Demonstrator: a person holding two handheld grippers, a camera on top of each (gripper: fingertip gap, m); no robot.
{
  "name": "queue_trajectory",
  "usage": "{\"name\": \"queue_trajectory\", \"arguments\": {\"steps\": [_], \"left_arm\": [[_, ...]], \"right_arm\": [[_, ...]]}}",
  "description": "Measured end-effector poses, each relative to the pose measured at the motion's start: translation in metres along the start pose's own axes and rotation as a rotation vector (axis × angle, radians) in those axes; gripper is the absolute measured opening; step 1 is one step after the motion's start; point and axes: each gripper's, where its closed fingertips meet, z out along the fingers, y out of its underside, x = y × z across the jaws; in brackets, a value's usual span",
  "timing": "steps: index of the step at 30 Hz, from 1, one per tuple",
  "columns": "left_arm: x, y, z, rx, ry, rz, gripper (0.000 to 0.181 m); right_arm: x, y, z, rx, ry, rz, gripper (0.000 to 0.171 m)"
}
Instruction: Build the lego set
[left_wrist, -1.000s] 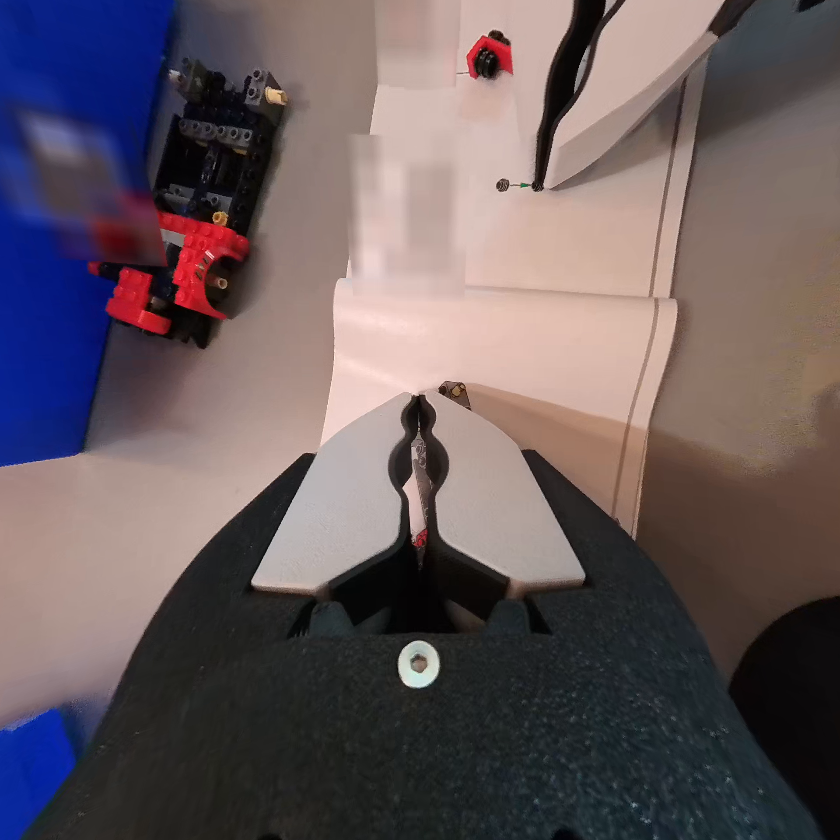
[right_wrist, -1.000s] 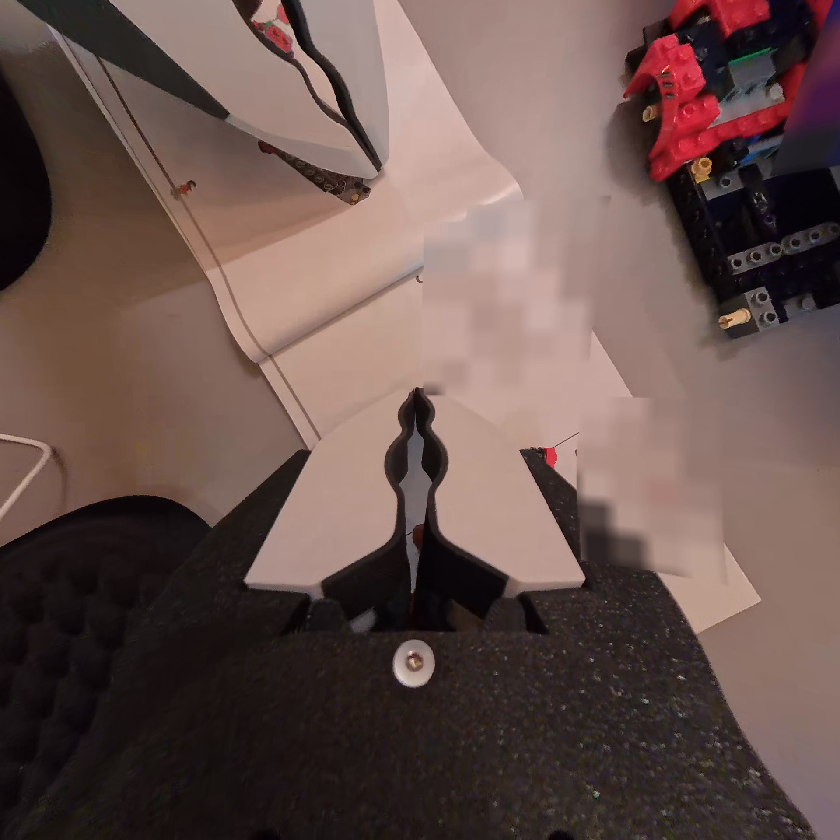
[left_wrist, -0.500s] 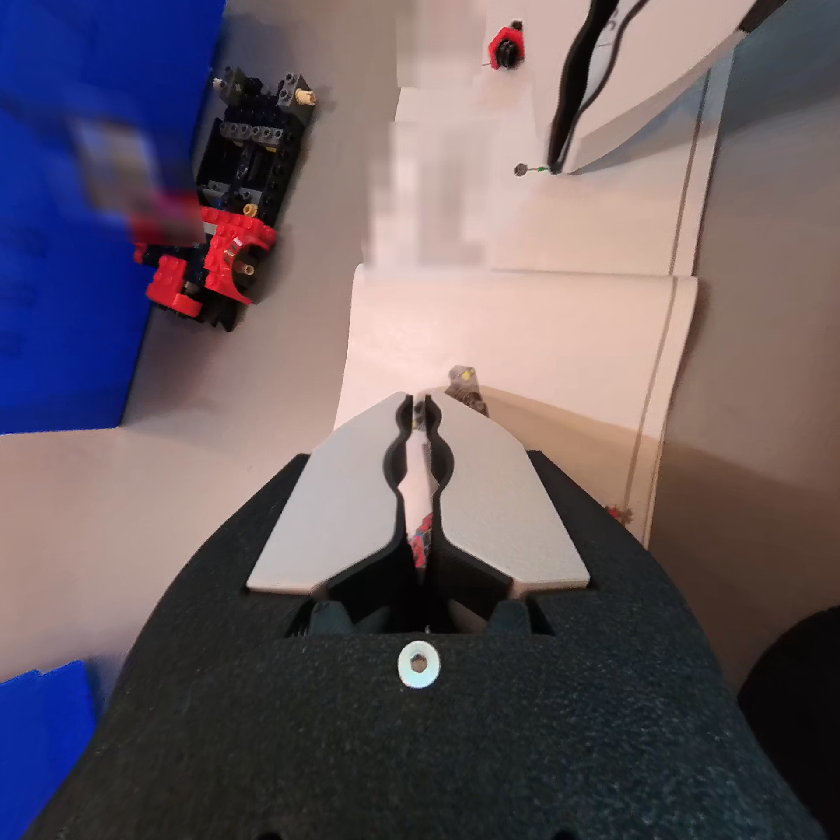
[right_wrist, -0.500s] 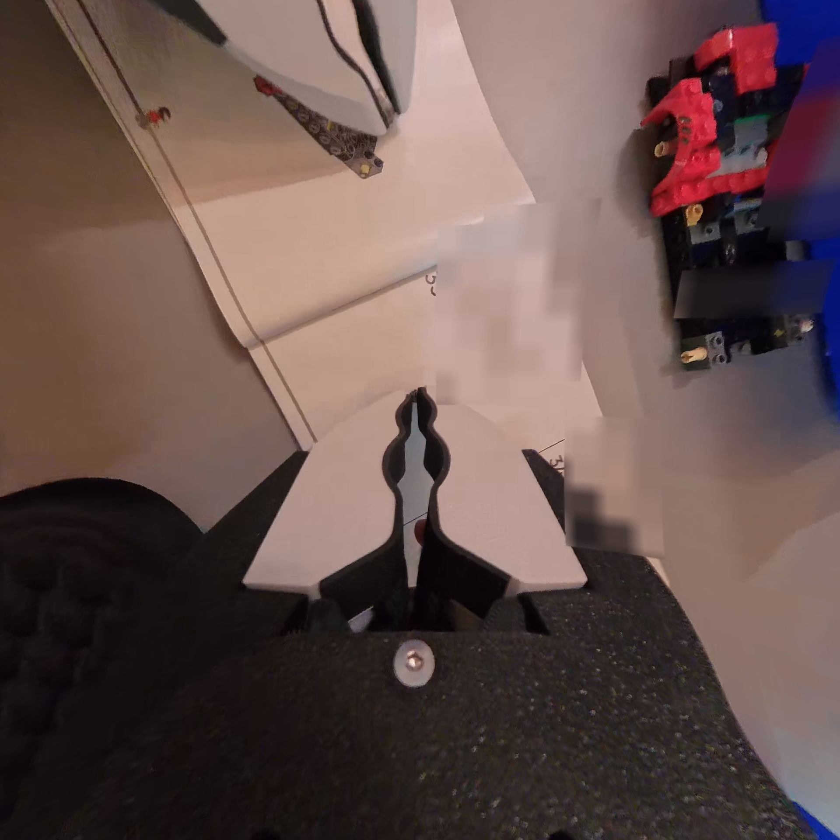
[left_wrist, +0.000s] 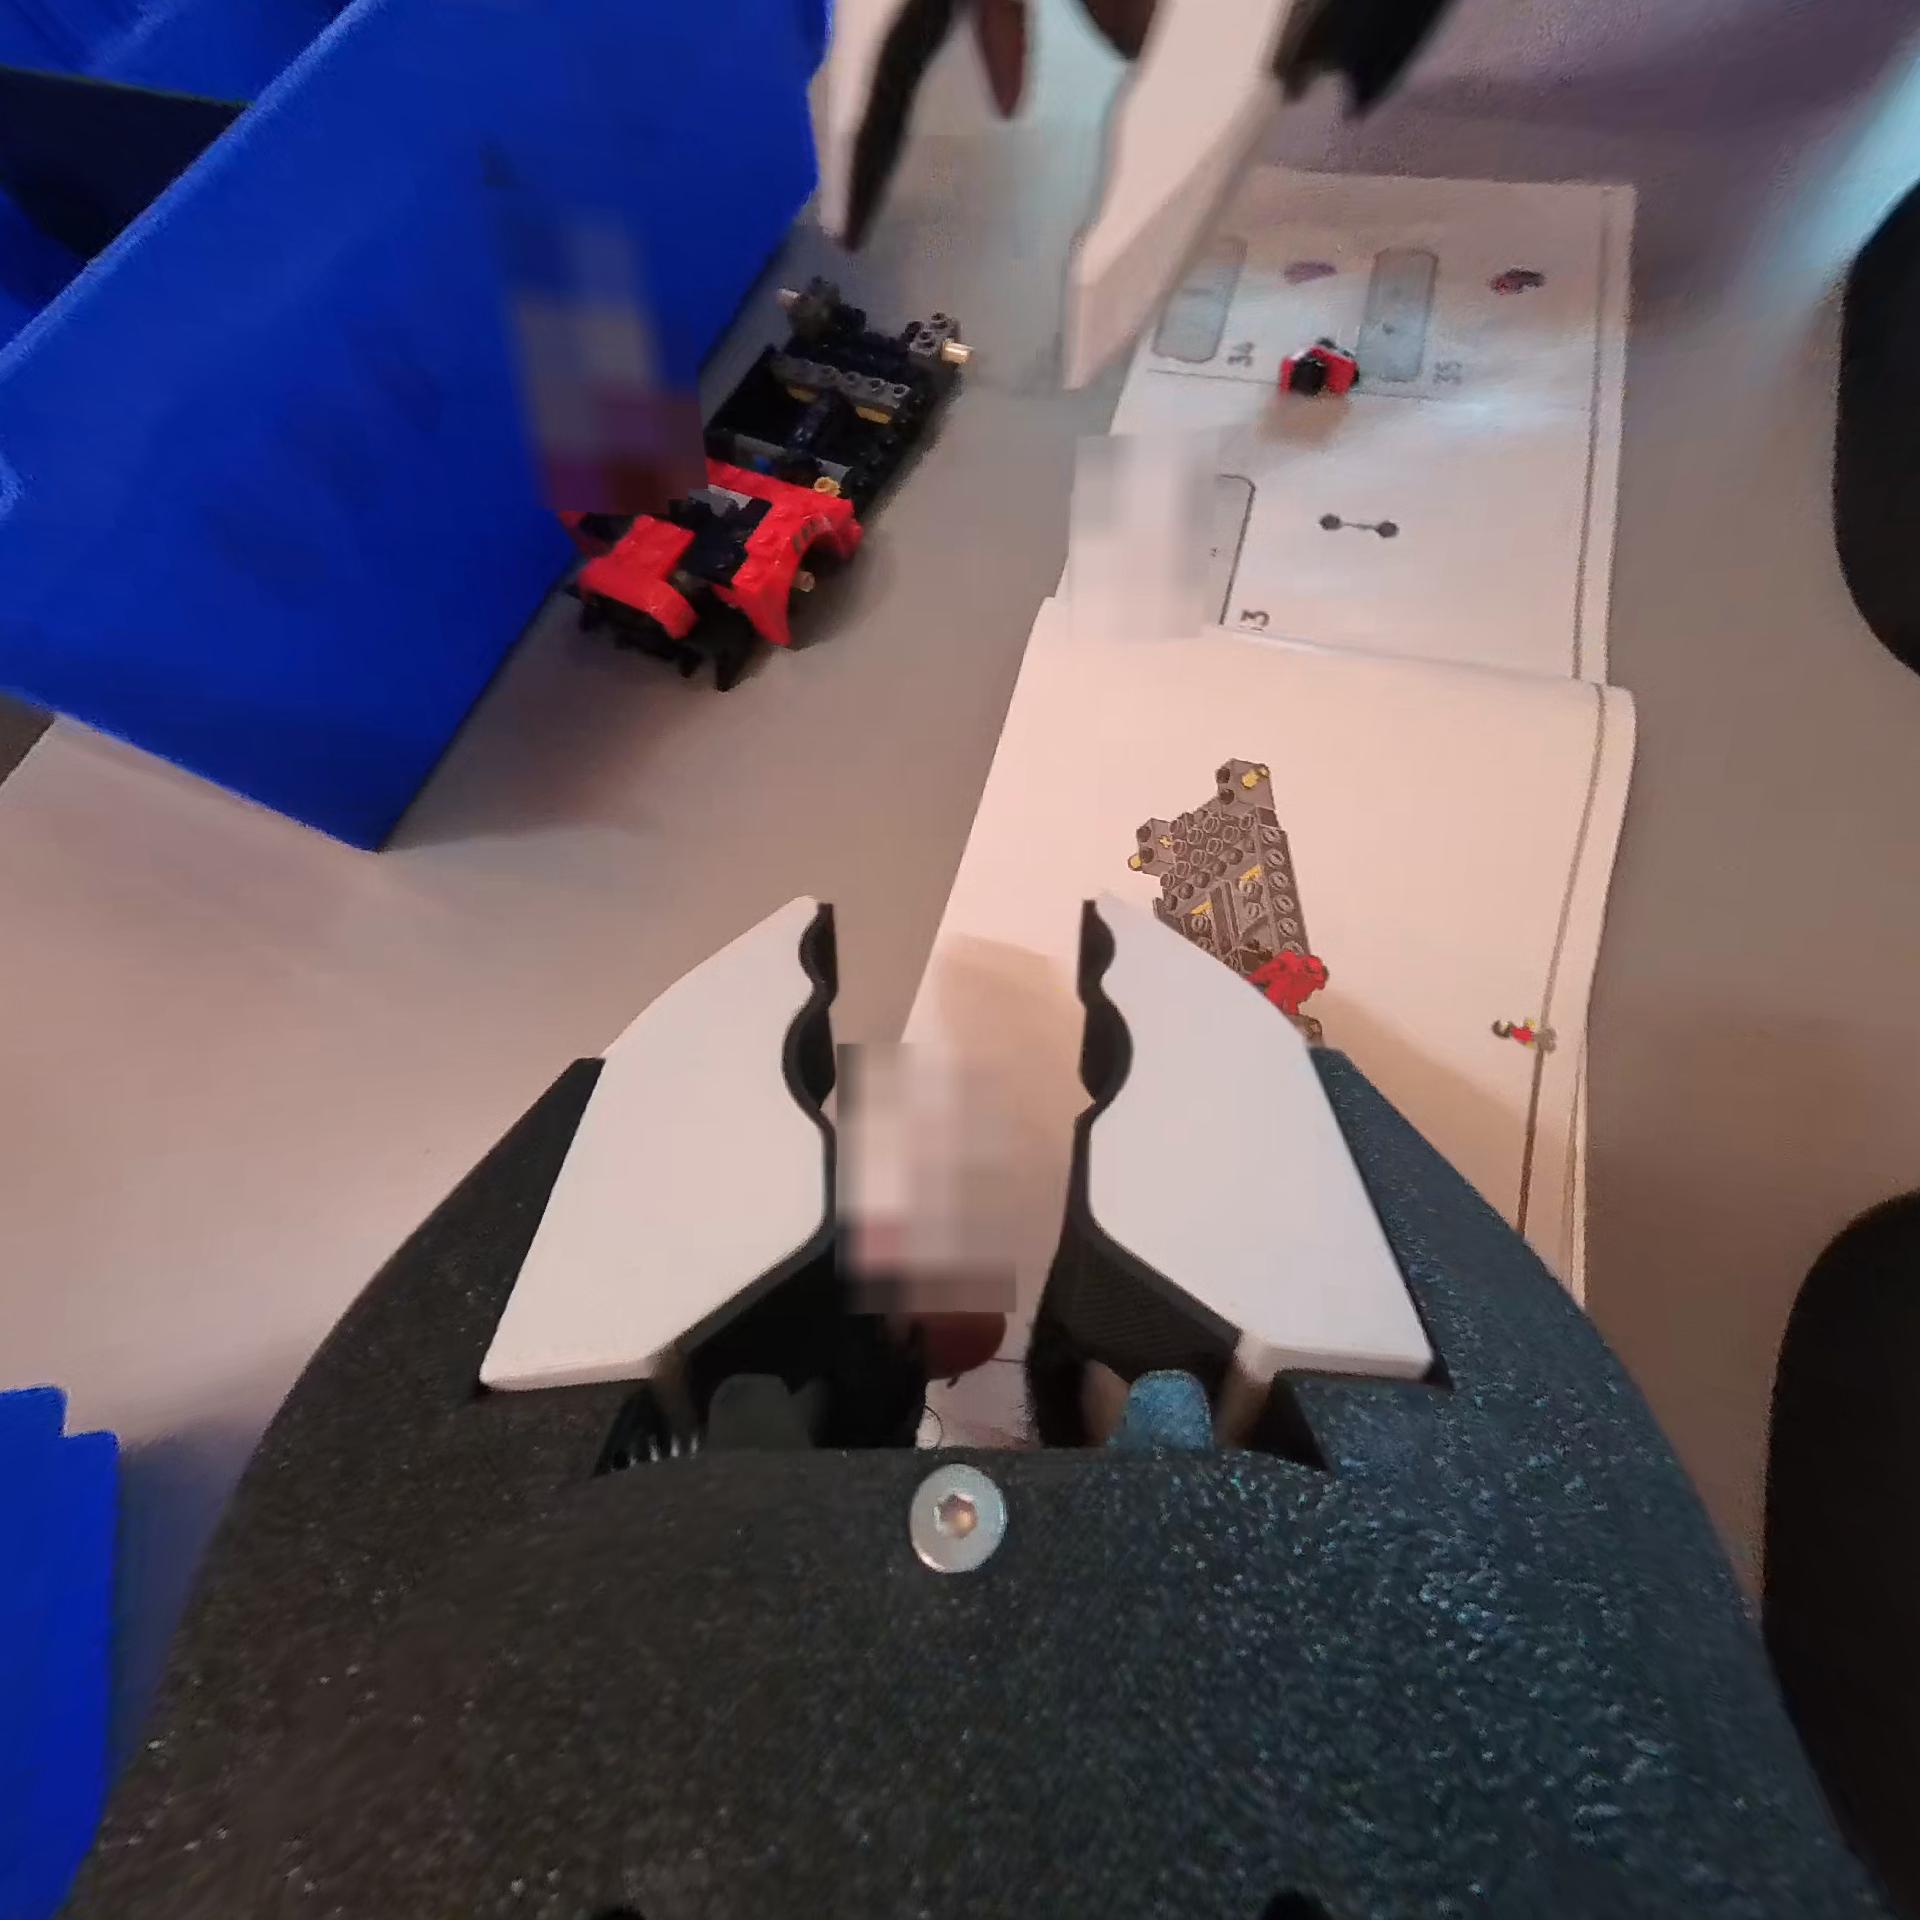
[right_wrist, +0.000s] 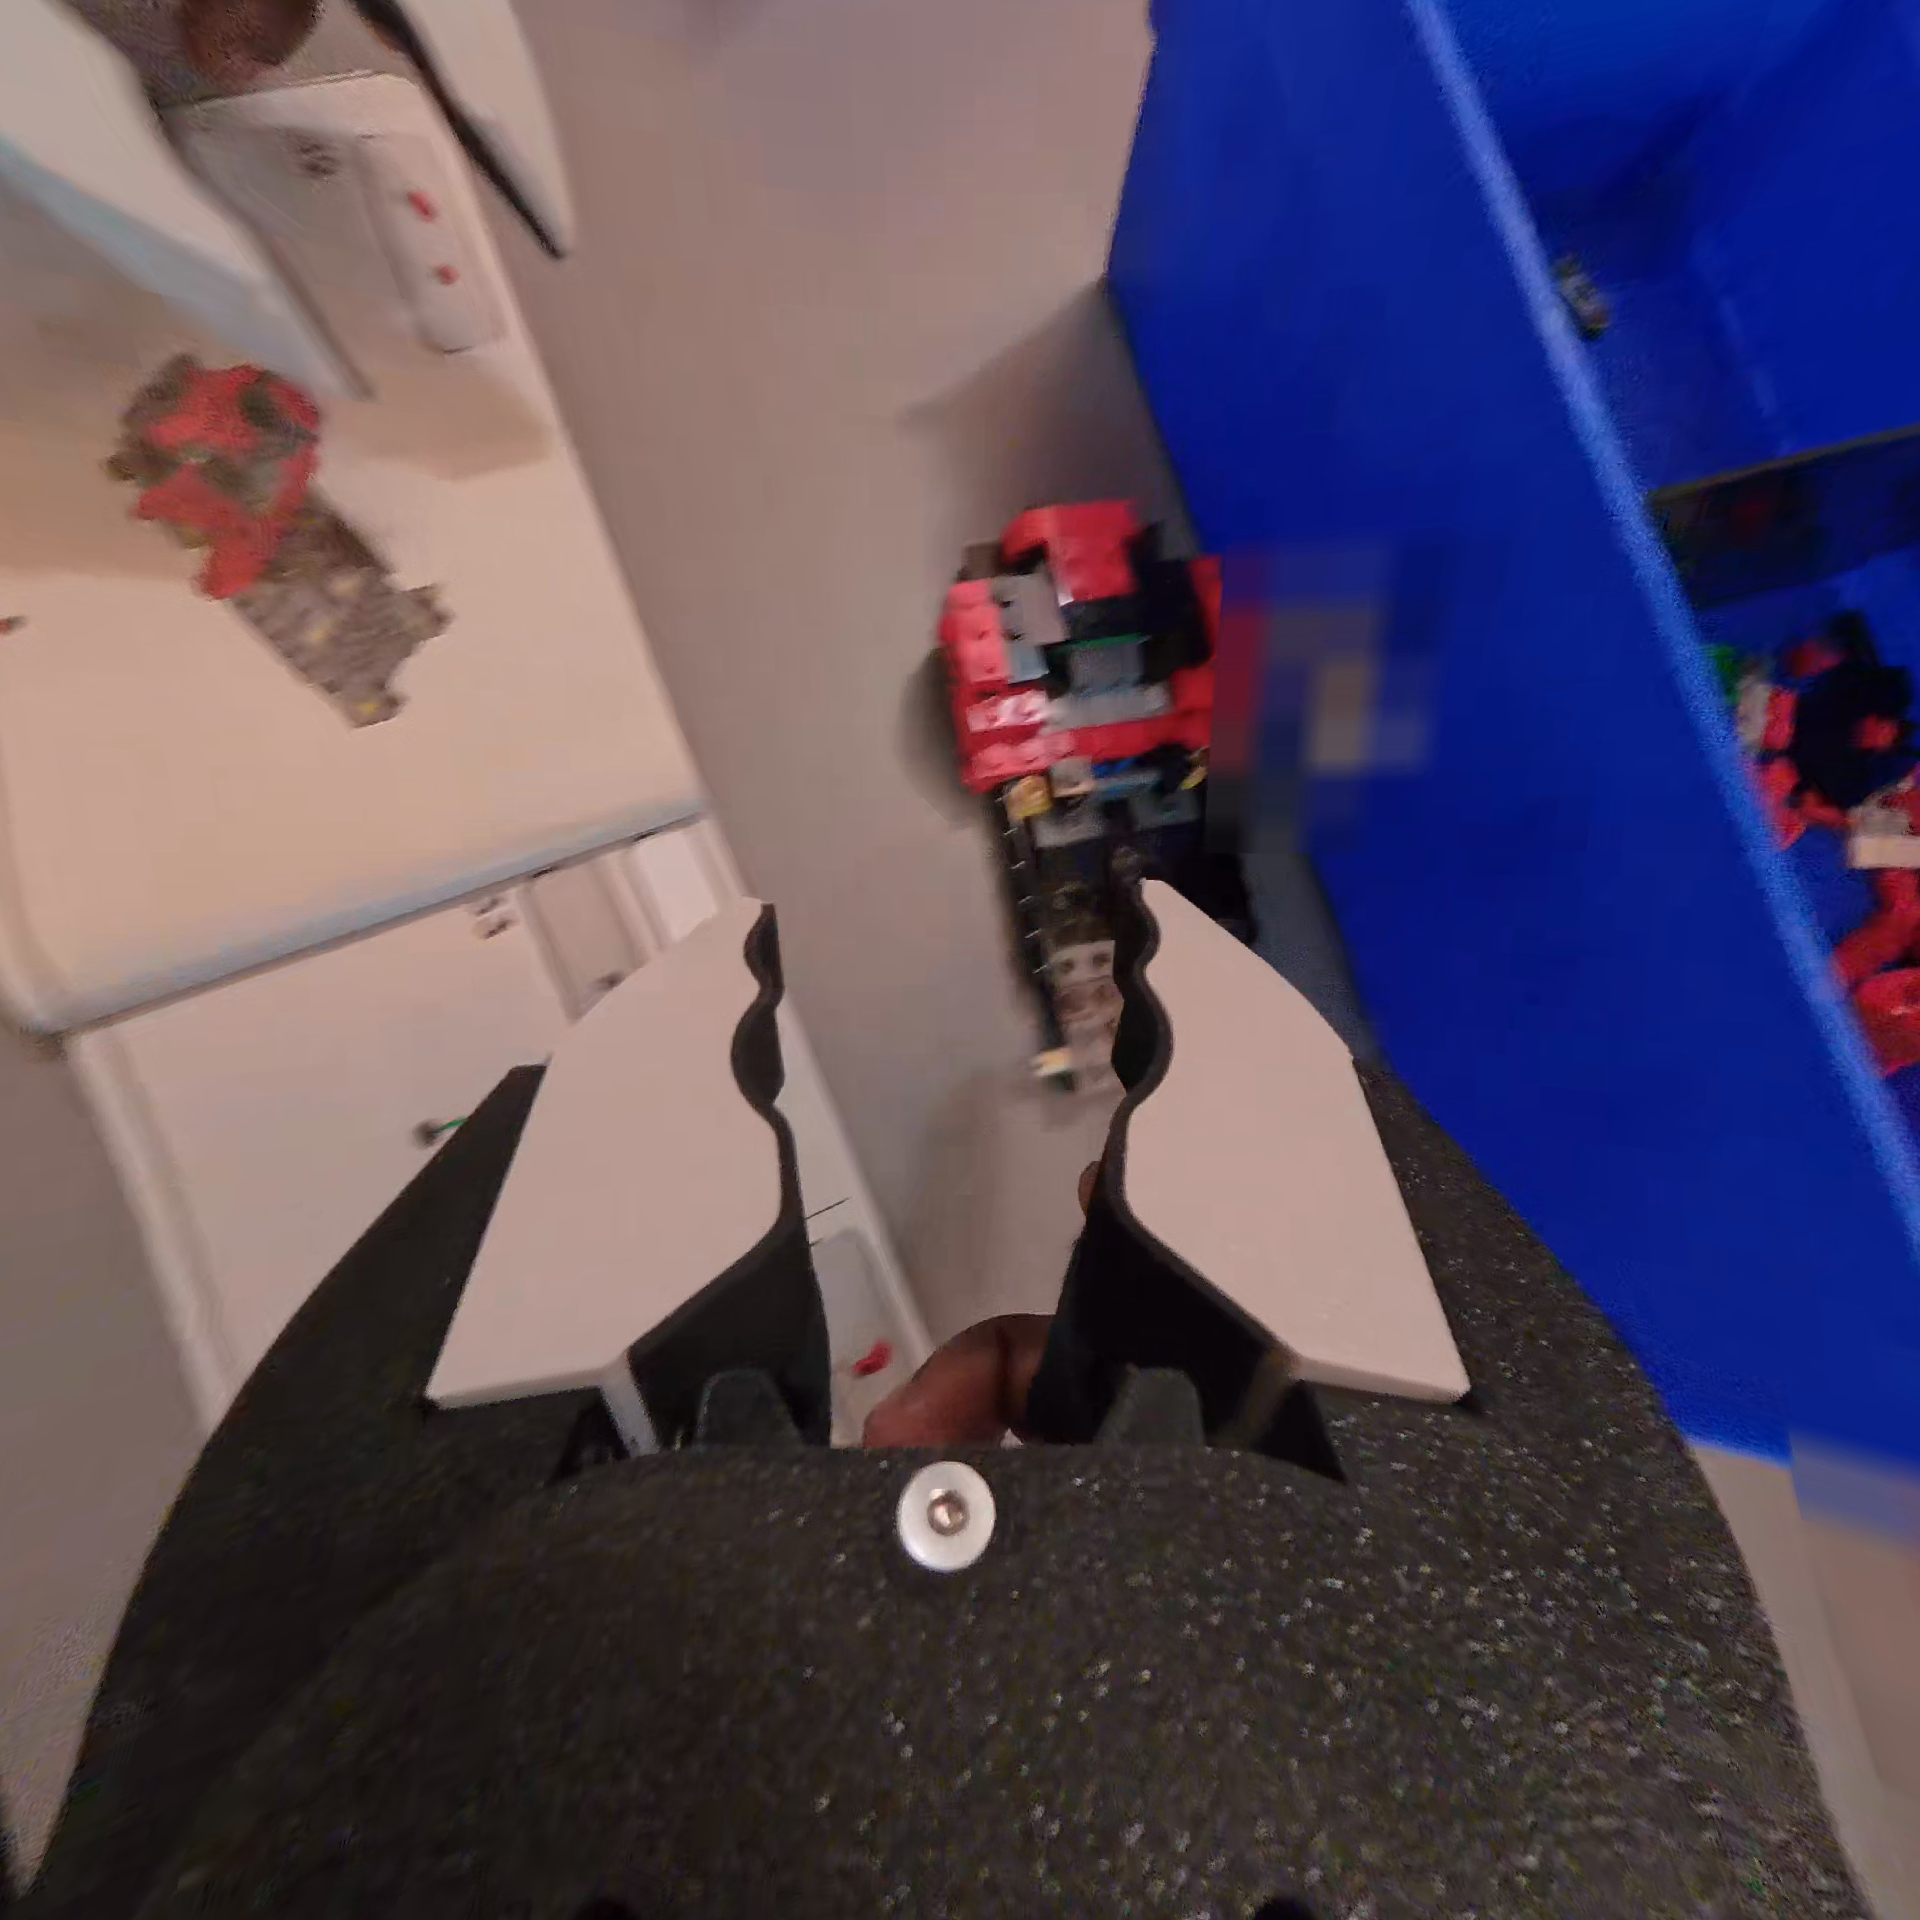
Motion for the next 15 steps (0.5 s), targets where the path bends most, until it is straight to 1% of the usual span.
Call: {"name": "queue_trajectory", "arguments": {"steps": [2, 6, 8, 11, 12, 15], "left_arm": [[0.002, 0.002, -0.002, 0.009, 0.032, 0.035, 0.054], [0.008, 0.001, -0.006, 0.053, 0.103, 0.048, 0.064], [0.011, -0.001, -0.007, 0.081, 0.132, 0.045, 0.068], [0.01, 0.004, -0.007, 0.076, 0.146, 0.052, 0.08], [0.009, 0.006, -0.007, 0.073, 0.145, 0.054, 0.083], [0.009, 0.002, -0.01, 0.118, 0.158, 0.051, 0.081]], "right_arm": [[0.014, -0.005, 0.01, -0.022, 0.01, -0.03, 0.07], [0.023, 0.0, 0.029, -0.154, -0.036, -0.025, 0.079], [0.023, 0.001, 0.036, -0.192, -0.053, -0.016, 0.082], [0.031, 0.007, 0.044, -0.245, -0.042, -0.026, 0.083], [0.031, 0.008, 0.045, -0.251, -0.058, -0.022, 0.08], [0.029, 0.013, 0.049, -0.273, -0.097, -0.01, 0.079]]}}
